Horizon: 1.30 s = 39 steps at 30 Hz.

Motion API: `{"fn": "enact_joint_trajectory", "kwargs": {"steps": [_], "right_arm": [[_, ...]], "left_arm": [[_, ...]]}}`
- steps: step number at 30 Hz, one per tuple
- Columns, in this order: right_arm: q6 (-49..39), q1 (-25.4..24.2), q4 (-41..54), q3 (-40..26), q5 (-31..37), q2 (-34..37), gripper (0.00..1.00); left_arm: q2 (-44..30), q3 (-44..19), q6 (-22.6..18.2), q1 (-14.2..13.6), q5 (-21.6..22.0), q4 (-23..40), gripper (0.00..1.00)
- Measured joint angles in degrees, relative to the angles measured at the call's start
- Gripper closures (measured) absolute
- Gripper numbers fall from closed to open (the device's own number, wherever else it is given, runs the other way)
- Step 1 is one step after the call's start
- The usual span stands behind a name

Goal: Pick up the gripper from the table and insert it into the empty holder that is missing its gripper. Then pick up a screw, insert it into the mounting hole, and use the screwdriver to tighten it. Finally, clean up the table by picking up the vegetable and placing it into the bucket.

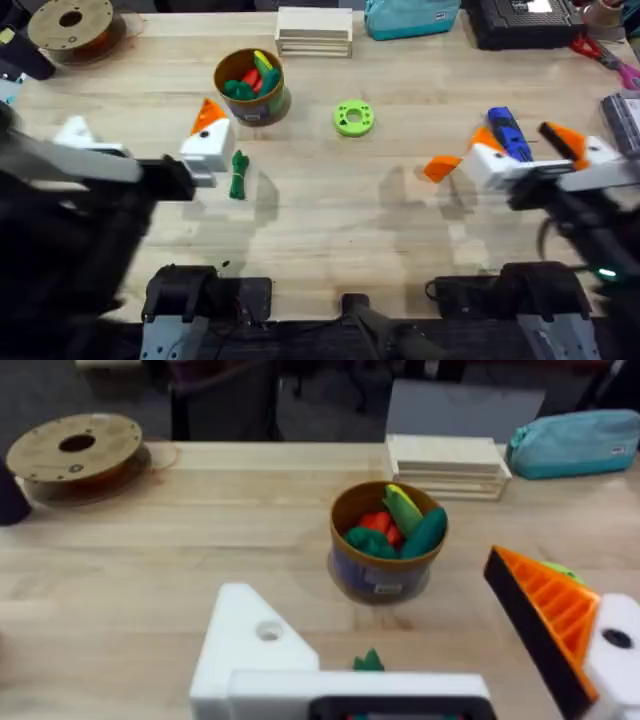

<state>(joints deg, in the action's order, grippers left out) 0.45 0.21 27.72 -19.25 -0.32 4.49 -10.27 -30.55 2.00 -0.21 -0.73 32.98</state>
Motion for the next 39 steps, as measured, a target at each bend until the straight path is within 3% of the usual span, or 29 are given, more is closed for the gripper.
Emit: {"fn": "enact_joint_trajectory", "kwargs": {"steps": [3, 4, 5, 10, 16, 18, 22, 23, 24, 29, 30, 35, 39], "right_arm": [[0.0, 0.0, 7.3, -9.7, 0.0, 4.4, 0.011], [0.0, 0.0, 12.7, -17.8, -0.2, 8.9, 0.01], [0.0, 0.0, 14.2, -20.0, -0.2, 10.2, 0.01], [0.0, 0.0, 19.1, -27.5, -0.2, 15.2, 0.01], [0.0, 0.0, 19.5, -28.3, -0.2, 15.9, 0.01], [0.0, 0.0, 19.6, -28.3, -0.2, 15.9, 0.01], [0.0, 0.0, 19.6, -28.3, -0.2, 15.9, 0.01], [0.0, 0.0, 19.6, -28.3, -0.2, 15.9, 0.01], [0.0, 0.0, 19.6, -28.3, -0.2, 15.9, 0.01], [0.0, 0.0, 19.6, -28.3, -0.2, 15.9, 0.01], [0.0, 0.0, 19.7, -28.3, -0.2, 15.9, 0.01], [0.0, 0.0, 19.7, -28.3, -0.2, 15.9, 0.01], [0.0, 0.0, 19.7, -28.3, -0.2, 15.9, 0.01]], "left_arm": [[-8.1, -11.5, 0.0, 0.0, -0.1, 12.7, 0.014], [-16.6, -21.5, -0.3, 0.0, -0.1, 23.0, 0.014], [-19.2, -24.2, -0.4, 0.0, -0.1, 25.4, 0.014], [-28.9, -32.3, -0.8, 0.0, -0.1, 28.8, 0.014], [-33.3, -32.8, -1.2, 0.0, -0.1, 31.2, 0.03], [-33.9, -32.8, -1.2, 0.0, -0.1, 31.6, 0.275], [-33.9, -32.8, -1.6, 0.0, -0.1, 31.8, 0.897], [-33.8, -32.8, -1.8, 0.0, -0.3, 31.8, 0.972], [-33.9, -32.8, -2.0, 0.0, -0.6, 31.7, 0.914], [-33.9, -32.8, -2.0, 0.0, -3.4, 29.4, 0.13], [-33.9, -32.8, -1.8, 0.0, -4.1, 29.3, 0.045], [-33.9, -32.8, -1.8, 0.0, -9.3, 27.8, 0.014], [-33.9, -32.8, -1.8, 0.0, -10.7, 27.8, 0.014]]}}
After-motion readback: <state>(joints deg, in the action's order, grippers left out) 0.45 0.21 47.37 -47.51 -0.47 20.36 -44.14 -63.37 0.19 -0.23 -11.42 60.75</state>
